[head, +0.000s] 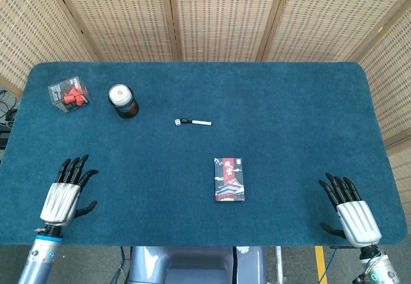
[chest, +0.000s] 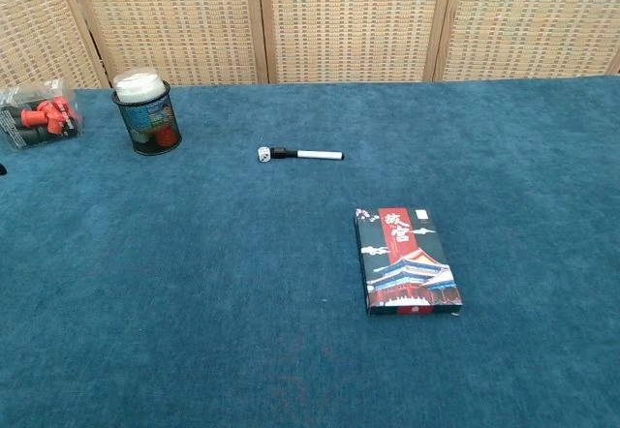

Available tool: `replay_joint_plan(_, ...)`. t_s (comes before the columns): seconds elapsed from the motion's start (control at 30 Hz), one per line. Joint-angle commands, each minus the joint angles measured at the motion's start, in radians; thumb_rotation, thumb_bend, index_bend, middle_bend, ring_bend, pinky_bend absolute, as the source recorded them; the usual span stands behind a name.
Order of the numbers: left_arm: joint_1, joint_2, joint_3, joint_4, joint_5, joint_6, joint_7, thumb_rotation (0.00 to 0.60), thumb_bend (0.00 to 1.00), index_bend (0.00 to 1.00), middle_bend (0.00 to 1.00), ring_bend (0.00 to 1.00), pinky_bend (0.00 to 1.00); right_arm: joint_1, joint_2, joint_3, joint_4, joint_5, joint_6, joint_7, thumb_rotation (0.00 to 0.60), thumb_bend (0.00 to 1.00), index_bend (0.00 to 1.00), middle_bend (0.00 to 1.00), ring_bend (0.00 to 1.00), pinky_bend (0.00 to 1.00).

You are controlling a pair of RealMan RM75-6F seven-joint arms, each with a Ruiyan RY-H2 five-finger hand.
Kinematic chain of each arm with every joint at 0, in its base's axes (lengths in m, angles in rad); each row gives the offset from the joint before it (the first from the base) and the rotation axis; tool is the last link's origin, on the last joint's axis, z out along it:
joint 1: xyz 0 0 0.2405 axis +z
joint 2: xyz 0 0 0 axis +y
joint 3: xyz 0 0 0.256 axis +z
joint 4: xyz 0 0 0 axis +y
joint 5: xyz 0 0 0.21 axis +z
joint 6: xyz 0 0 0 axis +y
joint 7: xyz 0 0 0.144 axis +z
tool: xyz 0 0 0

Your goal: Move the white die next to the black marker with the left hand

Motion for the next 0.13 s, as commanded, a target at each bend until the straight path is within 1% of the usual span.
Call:
replay_joint_plan(0.03, 0.01, 0.007, -0.007, 0.002, 0.005, 0.0, -0.006, 0.6, 0.2, 0.24, 0.0, 0.0, 0.0, 0.0, 0.001, 0.0, -0.005, -0.003, 0.002, -0.005, 0.6, 0.18, 0.05, 0.0, 0.0, 0.0)
replay_joint_plan(0.13, 0.021, 0.01, -0.021, 0.002, 0.005, -0.002, -0.014, 0.6, 0.2, 0.24, 0.0, 0.0, 0.0, 0.0, 0.001, -0.001, -0.009, -0.008, 0.006, -0.012, 0.6, 0.18, 0.05, 0.0, 0.0, 0.0)
